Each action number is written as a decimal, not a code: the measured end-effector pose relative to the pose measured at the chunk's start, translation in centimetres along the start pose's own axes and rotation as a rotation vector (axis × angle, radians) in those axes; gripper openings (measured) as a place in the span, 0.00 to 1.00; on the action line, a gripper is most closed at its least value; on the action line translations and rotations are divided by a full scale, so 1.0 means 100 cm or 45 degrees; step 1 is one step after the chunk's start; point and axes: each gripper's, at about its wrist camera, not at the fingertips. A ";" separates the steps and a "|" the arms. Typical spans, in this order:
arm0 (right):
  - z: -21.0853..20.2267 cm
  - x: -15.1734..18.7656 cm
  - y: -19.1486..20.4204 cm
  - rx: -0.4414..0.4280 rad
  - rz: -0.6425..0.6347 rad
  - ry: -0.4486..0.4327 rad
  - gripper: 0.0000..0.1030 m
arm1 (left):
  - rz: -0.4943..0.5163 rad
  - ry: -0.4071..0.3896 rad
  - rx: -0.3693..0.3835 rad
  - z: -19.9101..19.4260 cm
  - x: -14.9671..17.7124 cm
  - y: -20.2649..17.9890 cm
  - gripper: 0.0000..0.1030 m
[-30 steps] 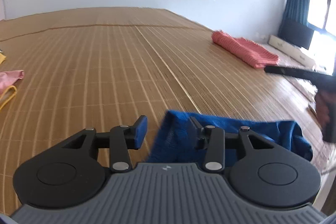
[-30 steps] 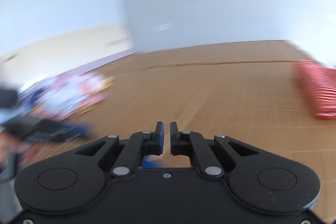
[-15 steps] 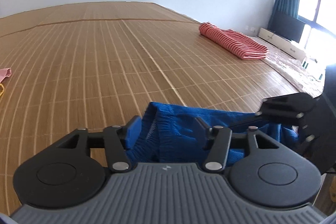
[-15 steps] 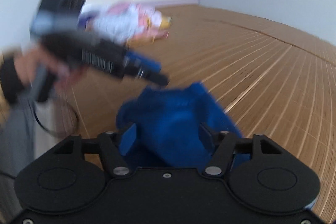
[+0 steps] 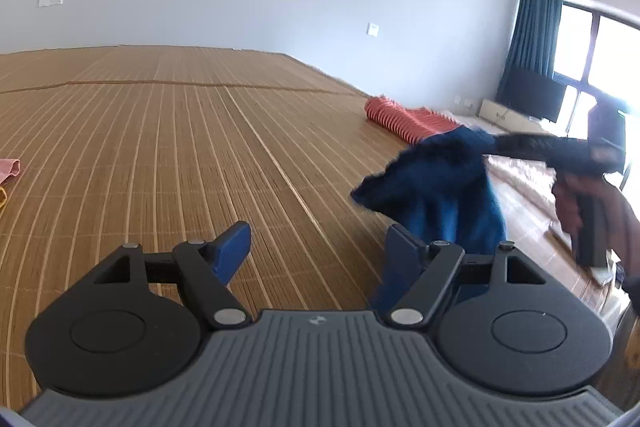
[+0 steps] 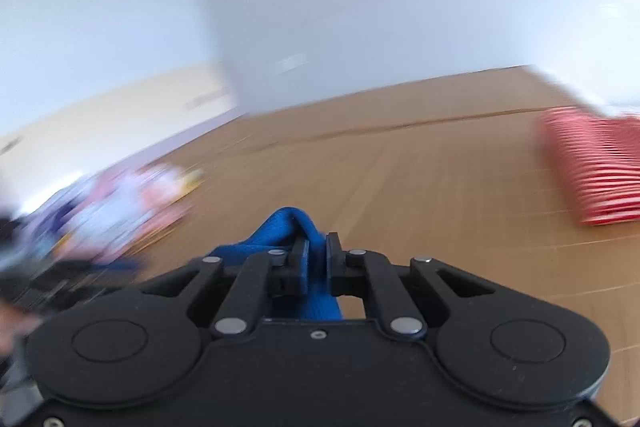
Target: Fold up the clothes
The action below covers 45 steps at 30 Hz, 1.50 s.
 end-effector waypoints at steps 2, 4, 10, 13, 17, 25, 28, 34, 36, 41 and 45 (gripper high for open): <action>0.001 -0.002 -0.027 0.191 0.013 0.019 0.52 | 0.024 0.024 -0.004 0.004 0.001 -0.004 0.76; 0.005 0.001 -0.041 0.245 0.057 0.038 0.47 | 0.031 0.047 0.003 0.009 0.003 -0.006 0.76; -0.006 0.029 -0.010 0.012 0.016 0.232 0.58 | 0.074 0.125 0.040 0.032 0.010 -0.025 0.76; -0.008 0.054 0.025 -0.119 -0.105 0.356 0.65 | 0.119 0.152 0.024 0.048 0.012 -0.039 0.77; 0.010 0.090 0.064 -0.181 -0.292 0.481 0.67 | 0.141 0.195 -0.140 0.071 0.014 -0.054 0.85; 0.040 0.108 0.074 -0.035 -0.417 0.466 0.72 | 0.373 0.298 -0.276 0.102 0.017 -0.088 0.85; 0.032 0.111 0.068 -0.051 -0.359 0.458 0.77 | 0.425 0.340 -0.366 0.106 0.021 -0.094 0.92; 0.020 0.115 0.054 0.006 -0.374 0.449 0.78 | 0.661 0.330 -0.504 0.097 0.033 -0.108 0.96; 0.024 0.113 0.052 0.021 -0.359 0.450 0.78 | 0.702 0.342 -0.559 0.091 0.037 -0.110 0.96; 0.021 0.108 0.044 0.090 -0.375 0.444 0.78 | 0.620 0.381 -0.671 0.066 0.049 -0.107 0.96; 0.018 0.106 0.038 0.084 -0.313 0.420 0.78 | 0.419 0.410 -0.667 0.041 0.058 -0.105 0.96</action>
Point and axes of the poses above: each gripper's, at about its wrist camera, not at the fingertips, and z roughly the way its jaws point, y to its left, x to its underside, and after that the axes turned 11 degrees about z, right-handed
